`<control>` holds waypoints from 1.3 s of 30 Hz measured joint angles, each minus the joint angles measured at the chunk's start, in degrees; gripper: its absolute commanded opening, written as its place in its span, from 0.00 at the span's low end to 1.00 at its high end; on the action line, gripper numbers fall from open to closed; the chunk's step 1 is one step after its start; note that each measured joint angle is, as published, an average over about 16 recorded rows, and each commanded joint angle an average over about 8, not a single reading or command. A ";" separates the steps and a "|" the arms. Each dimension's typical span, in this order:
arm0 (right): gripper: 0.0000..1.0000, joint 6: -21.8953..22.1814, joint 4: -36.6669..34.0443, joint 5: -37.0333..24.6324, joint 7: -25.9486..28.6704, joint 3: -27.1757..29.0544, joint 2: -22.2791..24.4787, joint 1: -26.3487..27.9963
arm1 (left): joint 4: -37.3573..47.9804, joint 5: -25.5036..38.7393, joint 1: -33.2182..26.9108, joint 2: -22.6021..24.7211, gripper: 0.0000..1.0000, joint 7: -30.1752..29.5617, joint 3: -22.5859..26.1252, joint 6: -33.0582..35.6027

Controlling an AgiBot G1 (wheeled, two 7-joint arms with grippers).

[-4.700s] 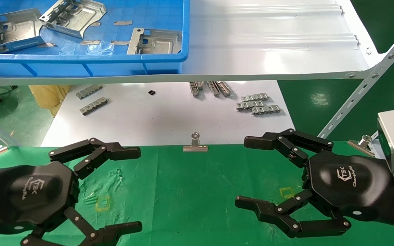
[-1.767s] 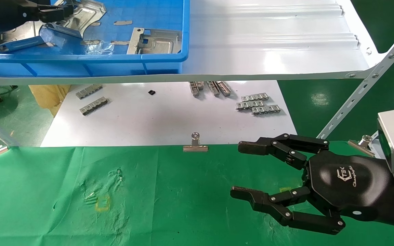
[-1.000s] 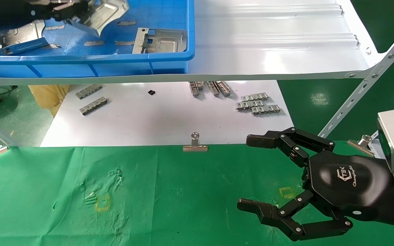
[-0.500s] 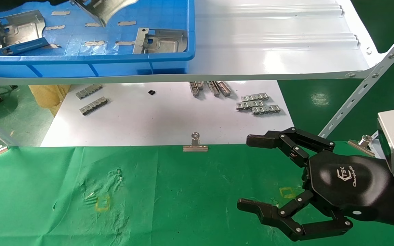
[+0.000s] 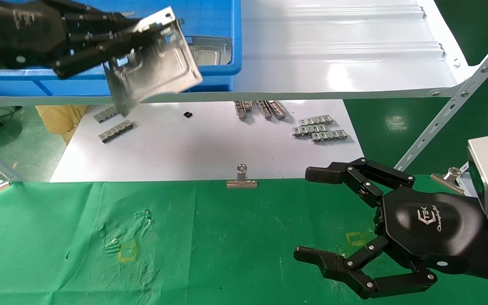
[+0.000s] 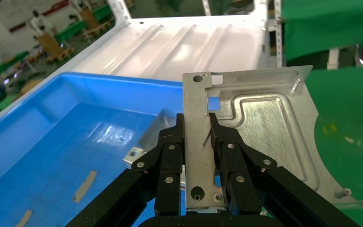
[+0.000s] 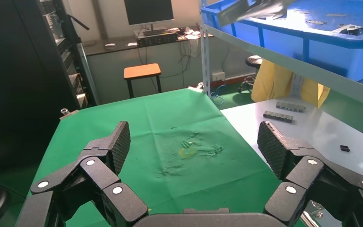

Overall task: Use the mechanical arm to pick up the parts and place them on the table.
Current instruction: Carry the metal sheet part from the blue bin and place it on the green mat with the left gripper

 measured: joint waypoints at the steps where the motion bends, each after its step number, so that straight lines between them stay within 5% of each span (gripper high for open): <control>1: 1.00 0.00 0.00 0.00 0.00 0.00 0.00 0.00 | -1.83 -0.95 1.11 -0.86 0.00 0.47 0.72 0.02; 10: 1.00 0.00 0.00 0.00 0.00 0.00 0.00 0.00 | -12.07 -5.39 10.50 -7.61 0.00 8.52 8.99 -0.93; 23: 1.00 0.00 0.00 0.00 0.00 0.00 0.00 0.00 | -5.16 -0.53 16.74 -6.82 0.00 27.14 17.29 -1.60; 24: 1.00 0.00 0.00 0.00 0.00 0.00 0.00 0.00 | -4.56 -0.38 16.99 -6.53 0.03 28.03 17.71 -1.55; 32: 1.00 0.00 0.00 0.00 0.00 0.00 0.00 0.00 | -0.05 -0.17 18.06 -4.43 1.00 33.07 20.50 -1.47; 39: 1.00 0.00 0.00 0.00 0.00 0.00 0.00 0.00 | 4.31 -0.89 17.39 -3.01 1.00 36.14 21.60 -1.87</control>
